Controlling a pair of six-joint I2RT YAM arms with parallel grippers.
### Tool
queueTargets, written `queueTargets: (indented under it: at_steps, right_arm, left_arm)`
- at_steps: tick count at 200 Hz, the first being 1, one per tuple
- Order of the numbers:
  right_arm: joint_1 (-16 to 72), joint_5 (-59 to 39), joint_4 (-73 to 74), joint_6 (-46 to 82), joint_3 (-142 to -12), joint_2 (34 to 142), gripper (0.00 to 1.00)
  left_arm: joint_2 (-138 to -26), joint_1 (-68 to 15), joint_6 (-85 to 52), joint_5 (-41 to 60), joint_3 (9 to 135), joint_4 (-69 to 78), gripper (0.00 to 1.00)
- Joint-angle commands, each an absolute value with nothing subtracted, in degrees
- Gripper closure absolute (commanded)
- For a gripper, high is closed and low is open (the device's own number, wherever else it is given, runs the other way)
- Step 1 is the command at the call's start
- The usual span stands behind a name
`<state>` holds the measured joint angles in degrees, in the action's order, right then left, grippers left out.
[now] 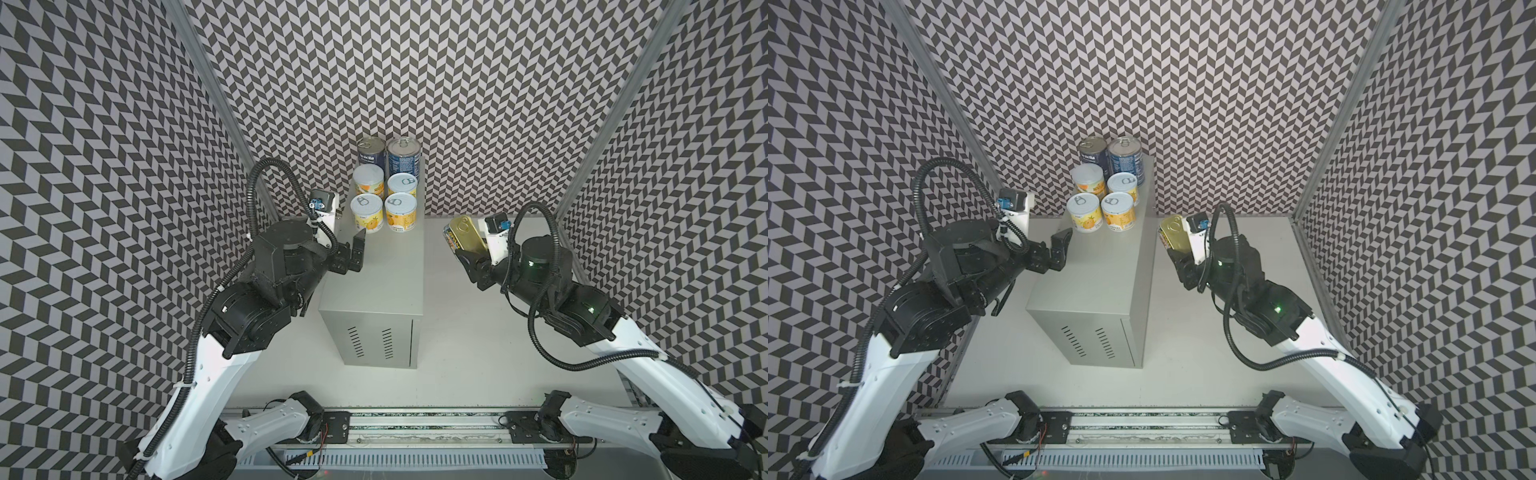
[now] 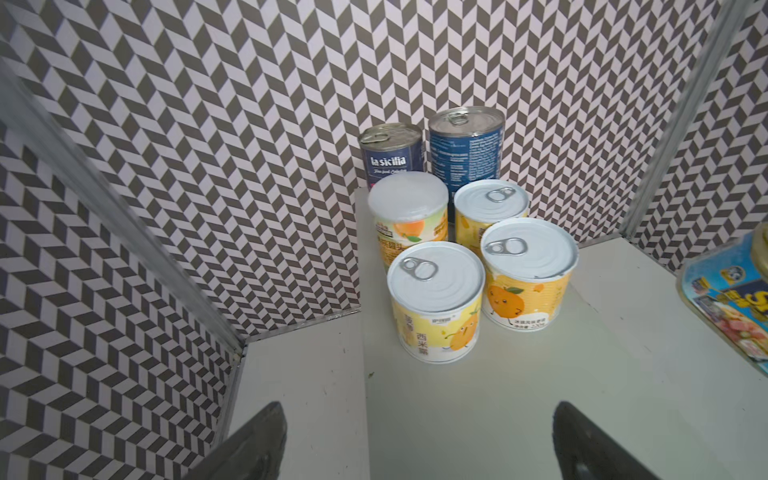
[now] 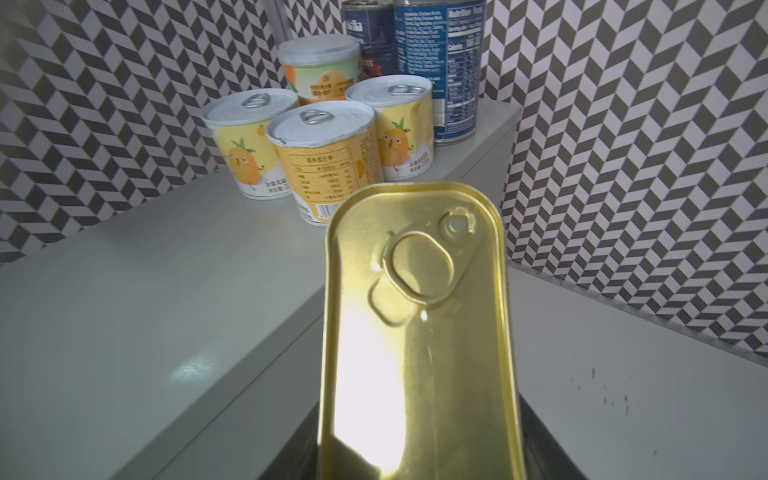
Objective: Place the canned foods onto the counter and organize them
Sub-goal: 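Lift the gold tin with the right gripper while the left withdraws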
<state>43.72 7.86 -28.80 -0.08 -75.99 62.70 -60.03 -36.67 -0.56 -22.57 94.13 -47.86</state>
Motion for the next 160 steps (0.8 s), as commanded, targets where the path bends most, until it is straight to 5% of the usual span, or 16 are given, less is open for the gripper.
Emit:
queueTargets:
  at_steps: [1, 50, 160]
  right_arm:
    - [44.5, -1.9, -25.7, -6.2, -79.8, 63.0, 0.5]
    - [45.6, -10.2, -28.1, -10.3, -86.7, 69.2, 0.5]
    - [56.6, -7.0, -38.9, -16.6, -103.9, 85.1, 0.45]
  left_arm:
    - [-56.8, -36.1, -0.5, -20.4, 93.4, -43.6, 0.0]
    - [-54.0, -36.2, 3.0, -5.2, 92.3, -43.5, 0.0]
    - [-49.6, -36.2, 1.9, -8.7, 87.6, -42.6, 0.0]
